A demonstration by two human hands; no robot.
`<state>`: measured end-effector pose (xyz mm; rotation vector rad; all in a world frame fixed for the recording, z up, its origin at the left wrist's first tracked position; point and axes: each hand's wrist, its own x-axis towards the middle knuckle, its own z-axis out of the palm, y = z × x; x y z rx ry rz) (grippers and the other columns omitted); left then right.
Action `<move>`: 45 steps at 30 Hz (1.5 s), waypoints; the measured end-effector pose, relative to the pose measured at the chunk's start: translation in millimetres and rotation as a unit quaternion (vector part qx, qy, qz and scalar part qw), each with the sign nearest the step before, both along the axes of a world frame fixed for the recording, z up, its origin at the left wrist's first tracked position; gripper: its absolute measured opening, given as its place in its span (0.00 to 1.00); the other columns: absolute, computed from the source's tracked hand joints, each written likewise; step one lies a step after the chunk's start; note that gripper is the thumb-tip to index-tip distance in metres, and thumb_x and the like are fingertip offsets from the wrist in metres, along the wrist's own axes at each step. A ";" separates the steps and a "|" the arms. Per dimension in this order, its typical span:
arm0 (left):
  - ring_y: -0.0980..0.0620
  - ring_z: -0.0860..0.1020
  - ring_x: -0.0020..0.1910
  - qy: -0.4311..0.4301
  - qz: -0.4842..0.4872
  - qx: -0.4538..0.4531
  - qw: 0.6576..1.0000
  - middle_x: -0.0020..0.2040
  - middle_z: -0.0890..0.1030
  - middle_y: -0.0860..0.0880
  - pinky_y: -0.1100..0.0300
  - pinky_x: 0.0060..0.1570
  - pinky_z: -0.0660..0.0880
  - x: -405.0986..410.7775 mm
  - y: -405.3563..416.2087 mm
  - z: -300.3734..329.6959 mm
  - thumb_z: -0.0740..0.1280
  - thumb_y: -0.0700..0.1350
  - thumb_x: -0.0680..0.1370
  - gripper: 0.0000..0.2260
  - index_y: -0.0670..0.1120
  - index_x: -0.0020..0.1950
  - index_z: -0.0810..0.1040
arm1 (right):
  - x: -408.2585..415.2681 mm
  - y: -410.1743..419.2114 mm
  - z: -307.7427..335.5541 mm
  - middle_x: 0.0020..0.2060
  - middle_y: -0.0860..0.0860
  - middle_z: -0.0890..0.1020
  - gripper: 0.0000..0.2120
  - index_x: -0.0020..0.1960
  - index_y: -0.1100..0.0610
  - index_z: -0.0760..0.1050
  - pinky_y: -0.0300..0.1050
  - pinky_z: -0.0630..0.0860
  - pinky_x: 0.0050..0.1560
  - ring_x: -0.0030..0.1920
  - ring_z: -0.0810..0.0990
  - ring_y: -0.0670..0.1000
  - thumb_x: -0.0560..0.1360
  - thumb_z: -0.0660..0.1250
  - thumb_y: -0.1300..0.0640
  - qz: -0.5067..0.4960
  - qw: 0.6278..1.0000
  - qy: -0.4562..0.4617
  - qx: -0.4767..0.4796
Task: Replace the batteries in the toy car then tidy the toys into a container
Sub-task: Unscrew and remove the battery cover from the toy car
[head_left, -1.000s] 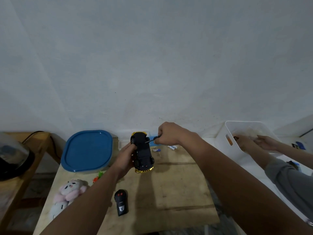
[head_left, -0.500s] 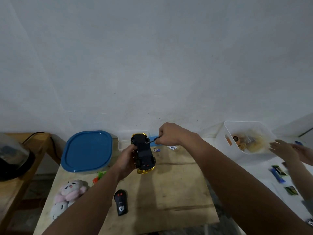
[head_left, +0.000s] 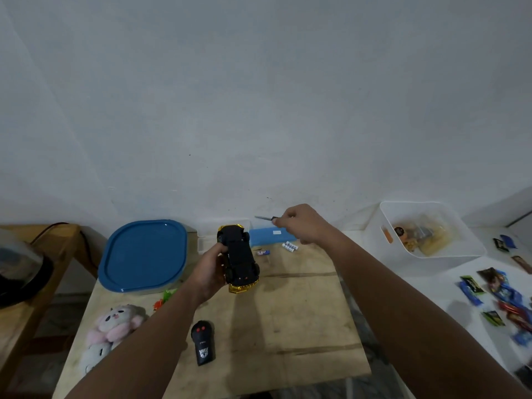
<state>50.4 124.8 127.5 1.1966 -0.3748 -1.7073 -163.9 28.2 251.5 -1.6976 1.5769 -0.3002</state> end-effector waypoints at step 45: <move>0.38 0.80 0.57 -0.012 -0.051 0.038 0.998 0.57 0.81 0.37 0.43 0.59 0.76 -23.4 -13.8 -51.8 0.67 0.51 0.71 0.28 0.38 0.68 0.79 | 12.2 -6.1 -122.6 0.44 0.42 0.86 0.06 0.50 0.49 0.86 0.39 0.74 0.50 0.49 0.81 0.41 0.74 0.76 0.54 0.148 0.986 -0.082 0.003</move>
